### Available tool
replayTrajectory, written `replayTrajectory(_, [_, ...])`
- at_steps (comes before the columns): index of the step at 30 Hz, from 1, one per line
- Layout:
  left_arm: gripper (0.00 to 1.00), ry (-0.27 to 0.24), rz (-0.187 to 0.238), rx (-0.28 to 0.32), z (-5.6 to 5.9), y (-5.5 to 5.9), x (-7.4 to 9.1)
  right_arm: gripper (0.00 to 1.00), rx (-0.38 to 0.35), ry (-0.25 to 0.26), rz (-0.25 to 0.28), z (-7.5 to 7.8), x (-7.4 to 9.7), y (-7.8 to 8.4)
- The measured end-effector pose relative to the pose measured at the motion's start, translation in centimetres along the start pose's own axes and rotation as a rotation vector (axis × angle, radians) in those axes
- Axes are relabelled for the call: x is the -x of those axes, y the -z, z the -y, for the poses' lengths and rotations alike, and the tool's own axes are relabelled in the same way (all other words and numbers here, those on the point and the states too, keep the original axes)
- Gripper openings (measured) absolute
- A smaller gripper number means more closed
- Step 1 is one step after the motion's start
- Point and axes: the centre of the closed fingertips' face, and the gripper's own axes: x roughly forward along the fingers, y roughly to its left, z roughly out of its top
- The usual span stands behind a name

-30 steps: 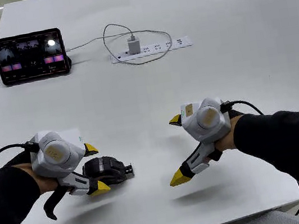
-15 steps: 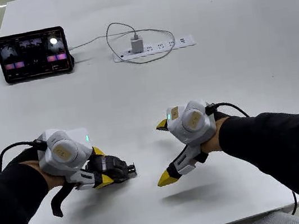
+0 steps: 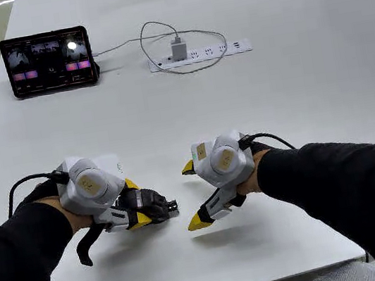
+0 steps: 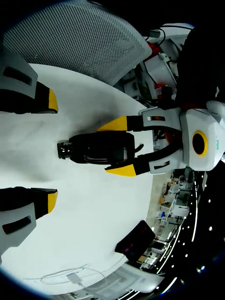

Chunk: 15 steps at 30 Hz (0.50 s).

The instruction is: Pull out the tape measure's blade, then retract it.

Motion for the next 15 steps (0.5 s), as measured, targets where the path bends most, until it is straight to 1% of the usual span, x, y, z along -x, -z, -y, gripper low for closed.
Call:
replayTrajectory(2, [0.31,0.006,0.002,0.003,0.0,0.0,0.0,0.56,0.013,0.002,0.005,0.1,-0.2,-0.3])
replayTrajectory(5, [0.30,0.010,0.000,-0.002,0.1,0.0,-0.1,0.53,0.014,0.004,0.013,0.4,-0.4,-0.6])
replayTrajectory(9, [0.30,0.013,0.007,-0.002,0.1,0.0,-0.1,0.44,0.023,-0.007,0.010,0.4,-0.9,-0.7])
replayTrajectory(12, [0.30,0.013,0.013,0.002,0.1,-0.1,-0.1,0.35,0.036,0.009,-0.007,0.7,-1.4,-0.4])
replayTrajectory(15, [0.31,0.009,0.016,0.004,0.2,-0.1,-0.1,0.22,0.035,0.009,-0.010,0.7,-1.7,-0.3])
